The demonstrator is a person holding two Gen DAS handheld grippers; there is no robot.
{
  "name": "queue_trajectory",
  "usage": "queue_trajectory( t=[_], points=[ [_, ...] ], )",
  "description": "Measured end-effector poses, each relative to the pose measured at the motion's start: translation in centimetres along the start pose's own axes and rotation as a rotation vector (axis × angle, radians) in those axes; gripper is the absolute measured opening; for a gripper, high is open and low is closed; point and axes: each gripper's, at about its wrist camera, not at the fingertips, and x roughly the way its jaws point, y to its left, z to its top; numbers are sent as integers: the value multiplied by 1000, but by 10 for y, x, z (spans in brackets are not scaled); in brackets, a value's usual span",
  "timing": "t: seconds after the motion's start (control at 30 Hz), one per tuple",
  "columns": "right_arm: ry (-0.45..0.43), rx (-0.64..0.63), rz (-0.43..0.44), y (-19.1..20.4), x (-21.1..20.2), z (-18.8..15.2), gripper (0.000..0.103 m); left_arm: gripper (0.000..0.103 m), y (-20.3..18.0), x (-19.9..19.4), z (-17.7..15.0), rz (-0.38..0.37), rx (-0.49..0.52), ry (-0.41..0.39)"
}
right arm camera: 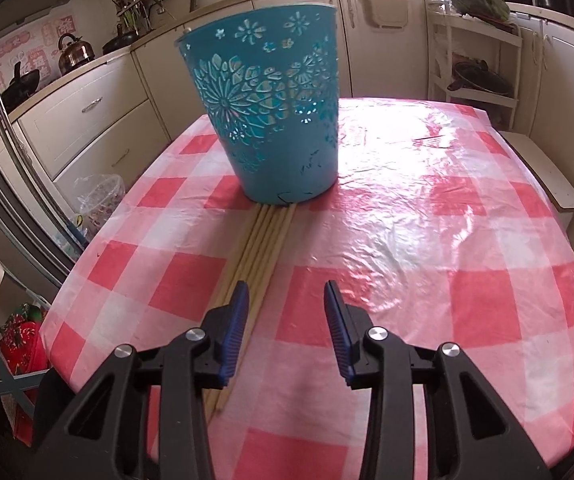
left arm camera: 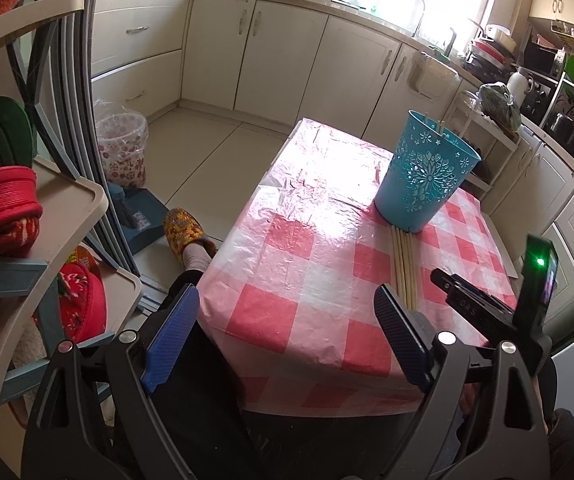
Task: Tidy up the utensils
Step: 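Close the right gripper on a loose wooden stick beside the bundle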
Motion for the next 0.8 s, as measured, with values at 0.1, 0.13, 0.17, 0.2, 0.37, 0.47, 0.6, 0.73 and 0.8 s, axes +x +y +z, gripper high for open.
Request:
queue_trajectory(
  t=[0.1,0.13,0.17,0.2,0.37,0.47,0.6,0.73,0.8],
  points=[
    [33,-6,-21,3,16,7,38,85,2,1,0,-1,-4,6],
    [48,-5,-29,3,22,8,37,85,2,1,0,0,-4,8],
    [57,-4,-37,3,26,10,36,85,2,1,-1,0,-5,10],
    [67,-4,-47,3,31,11,35,85,3,2,-1,1,-5,10],
    [74,-25,-71,4,39,17,35,85,4,4,0,2,-10,13],
    [74,-48,-71,6,40,18,35,85,4,6,-2,1,-7,17],
    [68,-82,-83,11,43,19,35,85,1,8,-3,0,0,22],
    [72,-91,-92,11,48,20,33,85,0,9,-3,3,5,22],
    [71,-120,-96,12,47,18,30,85,0,9,-3,2,6,23]
  ],
)
